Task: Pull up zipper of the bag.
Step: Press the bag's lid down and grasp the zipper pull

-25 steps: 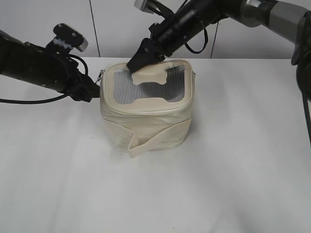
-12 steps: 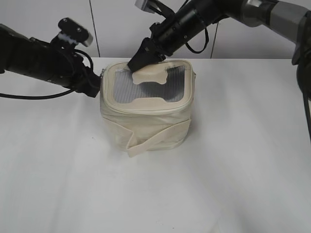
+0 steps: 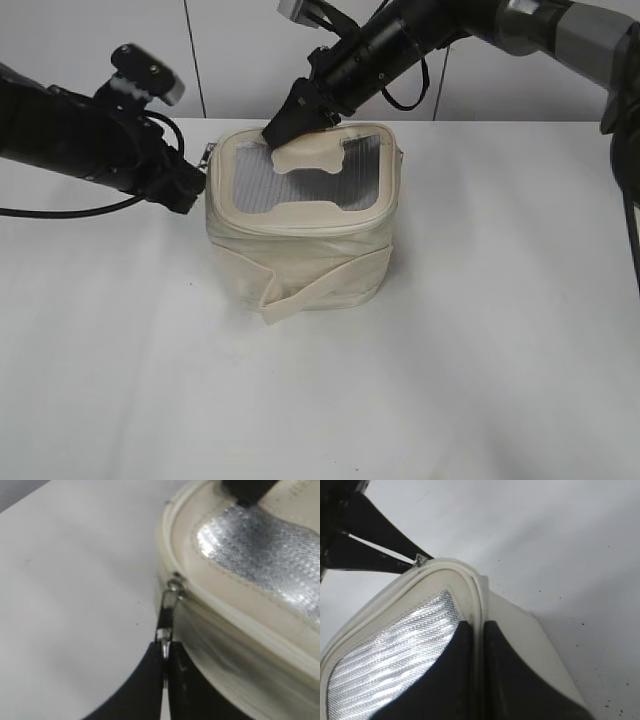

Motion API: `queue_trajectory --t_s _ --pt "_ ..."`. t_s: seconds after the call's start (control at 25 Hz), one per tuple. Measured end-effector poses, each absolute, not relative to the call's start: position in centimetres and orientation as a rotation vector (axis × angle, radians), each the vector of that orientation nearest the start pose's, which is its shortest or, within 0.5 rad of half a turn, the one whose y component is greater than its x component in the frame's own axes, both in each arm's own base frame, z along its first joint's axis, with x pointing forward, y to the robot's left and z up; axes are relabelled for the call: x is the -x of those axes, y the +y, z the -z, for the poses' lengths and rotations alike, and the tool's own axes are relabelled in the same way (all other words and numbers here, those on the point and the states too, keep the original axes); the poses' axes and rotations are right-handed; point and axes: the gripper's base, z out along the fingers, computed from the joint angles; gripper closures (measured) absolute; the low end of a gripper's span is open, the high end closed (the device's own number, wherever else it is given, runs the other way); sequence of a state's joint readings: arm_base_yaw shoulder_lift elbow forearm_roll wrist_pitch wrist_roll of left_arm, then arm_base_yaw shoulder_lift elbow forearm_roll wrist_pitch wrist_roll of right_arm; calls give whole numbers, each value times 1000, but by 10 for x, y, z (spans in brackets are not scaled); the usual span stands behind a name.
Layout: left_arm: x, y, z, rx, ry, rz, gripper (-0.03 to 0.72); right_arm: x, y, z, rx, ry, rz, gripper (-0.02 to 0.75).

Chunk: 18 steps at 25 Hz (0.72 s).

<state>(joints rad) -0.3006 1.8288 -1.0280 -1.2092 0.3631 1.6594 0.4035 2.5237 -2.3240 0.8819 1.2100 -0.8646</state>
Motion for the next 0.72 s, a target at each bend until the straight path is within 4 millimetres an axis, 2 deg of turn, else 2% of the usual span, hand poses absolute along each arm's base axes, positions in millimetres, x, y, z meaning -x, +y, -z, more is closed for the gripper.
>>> queue_trajectory --t_s 0.48,0.72 --pt "-306 -122 -206 -992 2092 260 678 -461 270 -192 1248 2177 -1074 693" --pt "-292 -118 -207 -969 2111 276 678 -459 272 -193 1245 2182 -1093 693"
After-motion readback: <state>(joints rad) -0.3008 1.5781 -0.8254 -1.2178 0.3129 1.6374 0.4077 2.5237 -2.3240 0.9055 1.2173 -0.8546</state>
